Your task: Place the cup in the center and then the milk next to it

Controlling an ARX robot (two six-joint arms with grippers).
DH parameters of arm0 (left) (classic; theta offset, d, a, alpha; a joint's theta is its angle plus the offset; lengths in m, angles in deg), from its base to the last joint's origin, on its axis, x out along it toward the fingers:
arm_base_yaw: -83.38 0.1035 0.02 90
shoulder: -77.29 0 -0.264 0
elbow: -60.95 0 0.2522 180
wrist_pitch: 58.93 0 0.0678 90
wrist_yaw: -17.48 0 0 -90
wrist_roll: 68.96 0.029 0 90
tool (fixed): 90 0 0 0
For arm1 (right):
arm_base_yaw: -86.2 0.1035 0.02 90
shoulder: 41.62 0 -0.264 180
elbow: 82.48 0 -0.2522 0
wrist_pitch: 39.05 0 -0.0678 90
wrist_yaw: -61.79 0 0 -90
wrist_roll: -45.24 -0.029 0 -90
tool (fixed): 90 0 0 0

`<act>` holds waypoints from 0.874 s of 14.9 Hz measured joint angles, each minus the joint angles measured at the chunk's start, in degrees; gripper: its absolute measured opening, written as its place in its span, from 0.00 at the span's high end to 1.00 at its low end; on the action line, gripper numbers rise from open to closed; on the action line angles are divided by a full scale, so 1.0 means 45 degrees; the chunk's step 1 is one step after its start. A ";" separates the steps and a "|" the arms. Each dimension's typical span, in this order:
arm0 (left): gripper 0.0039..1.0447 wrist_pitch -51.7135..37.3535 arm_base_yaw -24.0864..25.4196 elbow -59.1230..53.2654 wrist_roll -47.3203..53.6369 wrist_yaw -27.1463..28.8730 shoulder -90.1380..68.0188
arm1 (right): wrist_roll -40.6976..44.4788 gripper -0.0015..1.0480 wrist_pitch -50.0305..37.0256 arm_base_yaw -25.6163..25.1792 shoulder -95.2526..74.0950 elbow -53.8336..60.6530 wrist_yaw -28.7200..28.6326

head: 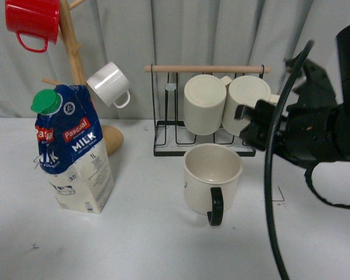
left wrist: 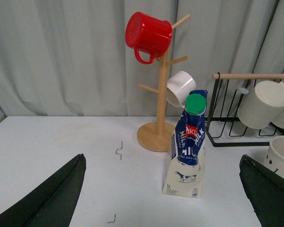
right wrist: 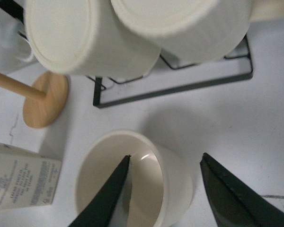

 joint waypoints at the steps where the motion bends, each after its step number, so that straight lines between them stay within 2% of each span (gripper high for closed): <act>1: 0.06 -0.0005 0.0000 0.0000 0.0000 0.0000 0.0000 | -0.0053 0.43 -0.0287 -0.0306 0.0777 0.0272 -0.0248; 3: 0.06 -0.0005 0.0000 0.0000 0.0000 0.0000 -0.0005 | -0.0355 0.19 -0.0539 -0.1010 0.2647 0.0792 -0.0622; 4: 0.06 -0.0005 0.0000 0.0000 0.0000 0.0000 0.0000 | -0.0452 0.12 -0.0573 -0.1224 0.3220 0.0894 -0.0772; 8: 0.06 0.0000 0.0000 0.0000 0.0000 0.0000 0.0000 | -0.0515 0.04 -0.0777 -0.1525 0.4070 0.1083 -0.1137; 9: 0.06 0.0000 0.0000 0.0000 0.0000 0.0000 0.0000 | -0.0141 0.07 -0.1802 -0.1525 0.4425 0.1413 -0.0612; 10: 0.06 -0.0005 0.0000 0.0000 0.0000 0.0000 0.0000 | 0.0515 0.12 -0.3055 -0.1564 0.4809 0.1919 0.0466; 11: 0.06 0.0000 0.0000 0.0000 0.0000 -0.0005 0.0000 | 0.1010 0.15 -0.3453 -0.1574 0.5173 0.2239 0.1064; 12: 0.06 -0.0005 0.0000 0.0000 0.0000 0.0000 0.0000 | 0.2613 0.26 -0.4323 -0.1758 0.6339 0.3439 0.2390; 13: 0.06 0.0000 0.0000 0.0000 0.0000 0.0000 0.0000 | 0.4090 0.38 -0.4022 -0.2161 0.7820 0.4711 0.2793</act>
